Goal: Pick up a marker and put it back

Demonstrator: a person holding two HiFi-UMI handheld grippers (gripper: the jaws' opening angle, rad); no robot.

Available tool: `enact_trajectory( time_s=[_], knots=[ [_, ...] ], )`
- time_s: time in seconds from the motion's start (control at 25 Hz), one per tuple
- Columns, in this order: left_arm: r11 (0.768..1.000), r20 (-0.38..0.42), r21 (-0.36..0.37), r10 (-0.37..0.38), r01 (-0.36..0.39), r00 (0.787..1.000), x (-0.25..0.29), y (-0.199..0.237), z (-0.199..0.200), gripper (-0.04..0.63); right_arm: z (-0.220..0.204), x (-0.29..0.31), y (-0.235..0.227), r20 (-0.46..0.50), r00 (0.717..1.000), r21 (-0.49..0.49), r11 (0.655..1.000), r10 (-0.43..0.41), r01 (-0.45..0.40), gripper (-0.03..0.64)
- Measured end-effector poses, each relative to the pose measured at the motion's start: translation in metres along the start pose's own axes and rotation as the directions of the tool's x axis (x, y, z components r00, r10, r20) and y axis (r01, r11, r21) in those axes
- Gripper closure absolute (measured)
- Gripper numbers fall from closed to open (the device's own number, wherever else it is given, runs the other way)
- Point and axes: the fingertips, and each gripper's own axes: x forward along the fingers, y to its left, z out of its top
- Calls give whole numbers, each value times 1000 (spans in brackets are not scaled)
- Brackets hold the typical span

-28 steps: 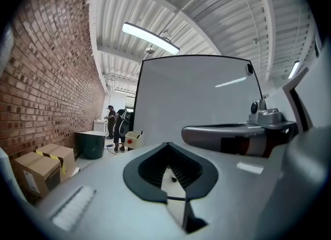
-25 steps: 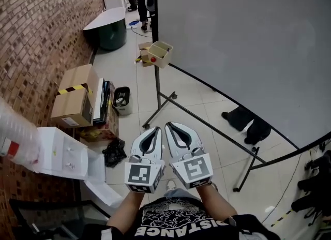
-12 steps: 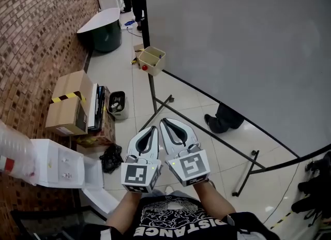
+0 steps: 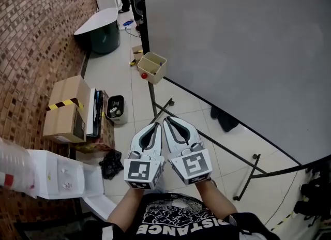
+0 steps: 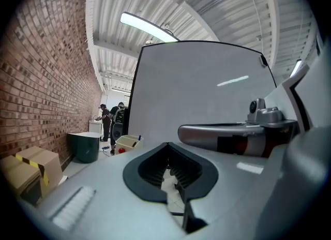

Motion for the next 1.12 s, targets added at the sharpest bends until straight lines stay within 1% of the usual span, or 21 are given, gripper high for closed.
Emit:
enact_trajectory(
  time_s=[0.44,0.6,0.72,0.8,0.92,1.12],
  knots=[
    [1000,3,-9,-27,27,1000,78,60,18,589,-2,88,-48,-21,998,-7,998,-66,66,617],
    [998,6,8,-70,70,998,105,74,15,589,-6,114,-66,-25,994,-4,994,-107,107,615],
    [996,15,11,-86,86,996,124,86,13,589,-10,135,-78,-27,992,4,992,-127,127,612],
    [995,18,5,-97,97,995,134,95,12,589,-11,149,-84,-31,990,10,990,-137,137,609],
    [993,-6,-3,-117,117,993,144,105,13,589,-20,164,-95,-52,983,4,985,-174,174,607],
    [992,1,3,-128,128,992,162,121,13,589,-28,191,-112,-60,978,13,979,-201,202,598]
  ],
)
